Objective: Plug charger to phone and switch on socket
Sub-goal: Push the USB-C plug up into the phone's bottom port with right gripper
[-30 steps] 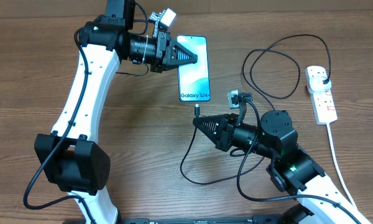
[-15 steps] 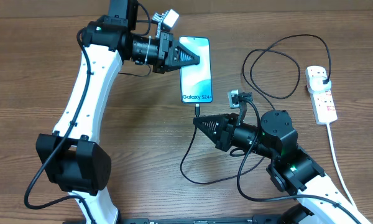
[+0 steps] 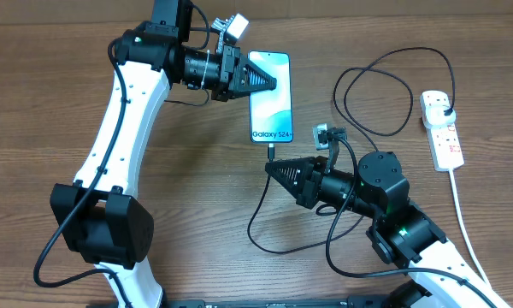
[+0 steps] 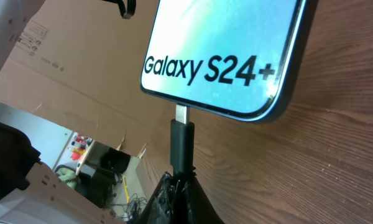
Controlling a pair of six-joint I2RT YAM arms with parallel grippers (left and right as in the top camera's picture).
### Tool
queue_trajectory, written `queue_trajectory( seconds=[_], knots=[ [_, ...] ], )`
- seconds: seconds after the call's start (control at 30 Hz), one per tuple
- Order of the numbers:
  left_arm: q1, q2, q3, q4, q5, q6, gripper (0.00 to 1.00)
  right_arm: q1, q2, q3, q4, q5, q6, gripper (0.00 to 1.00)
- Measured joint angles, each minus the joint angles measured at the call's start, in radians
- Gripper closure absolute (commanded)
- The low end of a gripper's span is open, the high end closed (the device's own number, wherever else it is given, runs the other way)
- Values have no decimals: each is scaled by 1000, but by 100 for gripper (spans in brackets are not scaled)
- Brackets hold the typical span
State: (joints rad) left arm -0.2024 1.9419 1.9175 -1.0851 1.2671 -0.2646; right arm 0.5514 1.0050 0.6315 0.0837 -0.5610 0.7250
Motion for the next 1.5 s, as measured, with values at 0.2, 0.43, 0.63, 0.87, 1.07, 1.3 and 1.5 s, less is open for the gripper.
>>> queue_trajectory(
  seconds=[0.2, 0.43, 0.63, 0.87, 1.07, 1.3, 1.5],
  knots=[
    [0, 0, 0, 0, -2, 13, 96, 0, 0, 0, 0, 0, 0, 96],
    [-1, 0, 0, 0, -1, 13, 96, 0, 0, 0, -12, 16, 3, 96],
    [-1, 0, 0, 0, 0, 14, 96, 0, 0, 0, -12, 18, 4, 96],
    [-1, 0, 0, -1, 0, 23, 96, 0, 0, 0, -4, 21, 11, 96],
    [-1, 0, 0, -7, 3, 37, 96, 1, 0, 0, 5, 21, 31, 96],
    [-1, 0, 0, -7, 3, 44, 96, 1, 0, 0, 7, 30, 50, 96],
    [-8, 0, 0, -9, 3, 61, 96, 6, 0, 0, 5, 37, 58, 96]
  ],
)
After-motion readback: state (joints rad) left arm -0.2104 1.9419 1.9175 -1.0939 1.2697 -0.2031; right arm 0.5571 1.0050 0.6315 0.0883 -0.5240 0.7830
